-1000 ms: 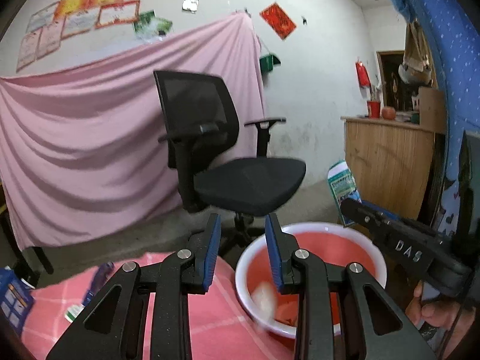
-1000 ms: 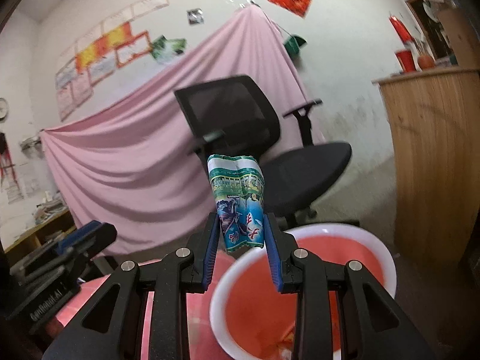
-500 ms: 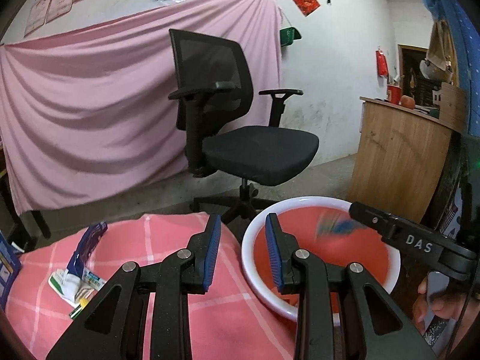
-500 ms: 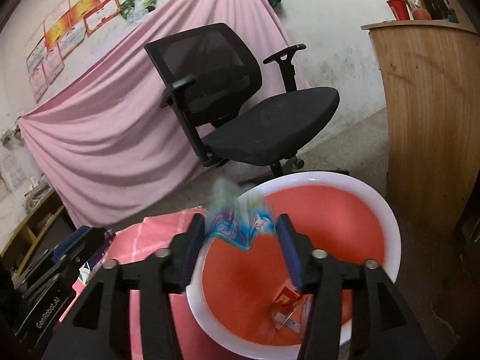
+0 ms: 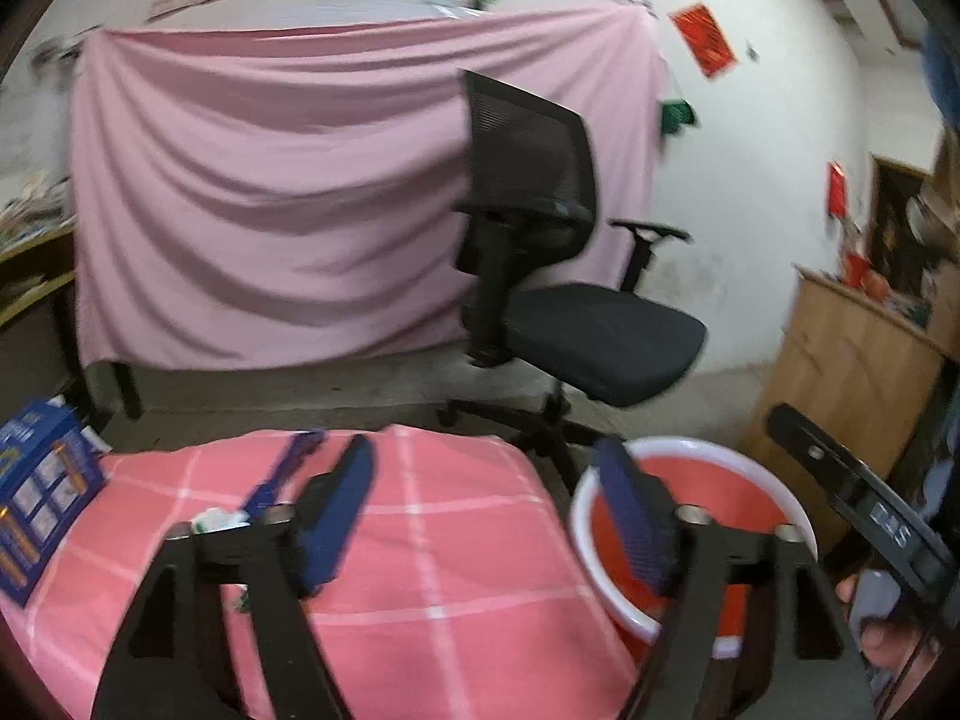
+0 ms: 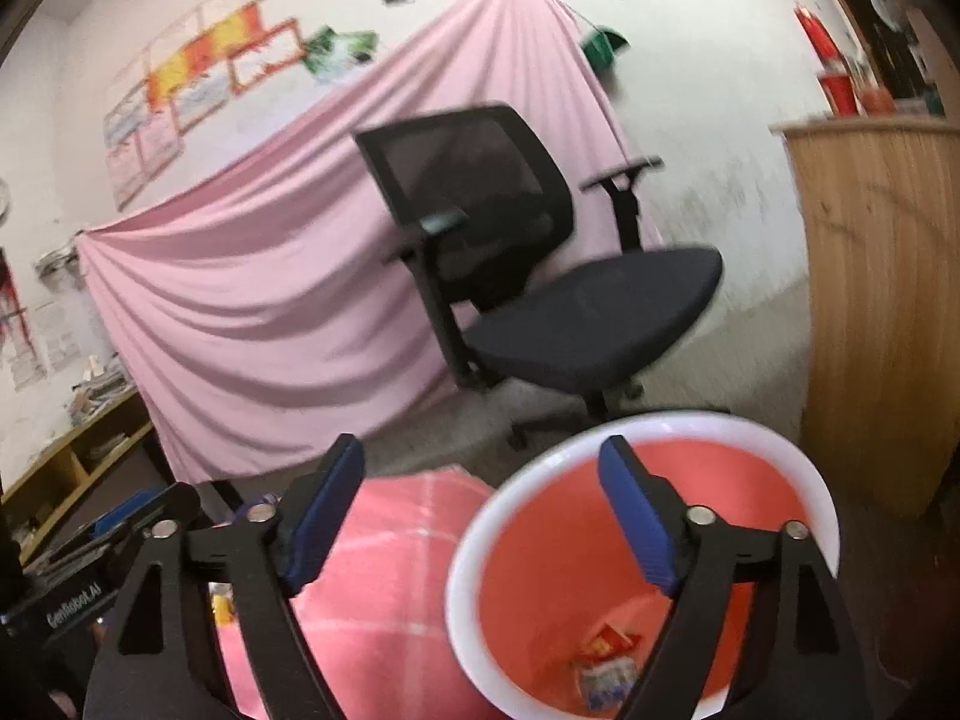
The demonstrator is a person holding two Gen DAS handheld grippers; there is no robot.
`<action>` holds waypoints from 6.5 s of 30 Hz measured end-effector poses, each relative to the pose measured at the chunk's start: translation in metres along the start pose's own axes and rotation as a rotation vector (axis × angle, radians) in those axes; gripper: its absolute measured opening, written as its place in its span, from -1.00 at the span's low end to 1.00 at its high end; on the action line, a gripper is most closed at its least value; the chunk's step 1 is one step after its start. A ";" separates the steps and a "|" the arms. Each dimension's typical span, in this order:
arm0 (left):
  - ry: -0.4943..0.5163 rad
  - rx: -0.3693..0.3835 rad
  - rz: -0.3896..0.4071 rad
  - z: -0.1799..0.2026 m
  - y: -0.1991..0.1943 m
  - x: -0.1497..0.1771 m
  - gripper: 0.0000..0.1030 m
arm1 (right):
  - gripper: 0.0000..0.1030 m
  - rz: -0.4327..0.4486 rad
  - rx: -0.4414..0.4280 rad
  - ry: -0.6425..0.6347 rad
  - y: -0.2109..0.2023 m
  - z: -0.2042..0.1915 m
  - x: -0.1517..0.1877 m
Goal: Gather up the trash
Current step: 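Move both tools back over the table toward the remaining trash, then grasp the white paper packet with the left gripper while the right grasps the yellow cylinder, then carry the paper packet and yellow cylinder over the basin and open both grippers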
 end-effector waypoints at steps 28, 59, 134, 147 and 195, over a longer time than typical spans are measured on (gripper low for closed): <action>-0.030 -0.309 0.162 -0.149 -0.109 0.038 0.95 | 1.00 0.180 -0.187 -0.354 -0.015 -0.159 0.047; -0.146 -0.237 -0.406 -0.226 -0.011 0.095 0.10 | -0.57 -0.593 -0.387 -0.639 0.065 -0.236 0.158; 0.034 -0.190 0.026 -0.071 -0.088 0.017 -0.92 | -0.73 0.040 -0.398 -0.241 -0.029 -0.139 0.044; 0.115 -0.098 0.113 -0.018 -0.076 -0.021 -0.92 | -0.73 0.138 -0.320 -0.138 -0.036 -0.086 0.012; -0.042 0.286 -0.247 0.098 0.092 0.028 -0.83 | -0.44 -0.202 0.101 0.085 0.032 0.079 0.012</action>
Point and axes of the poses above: each gripper's, at about its wrist camera, not at the fingertips, and y roughly the way its jaws point, z to its right, x to its underside, the point moved 4 cm from there along y, roughly the way its jaws point, and after that the axes turned 15 degrees about x, right-handed, at the moved point
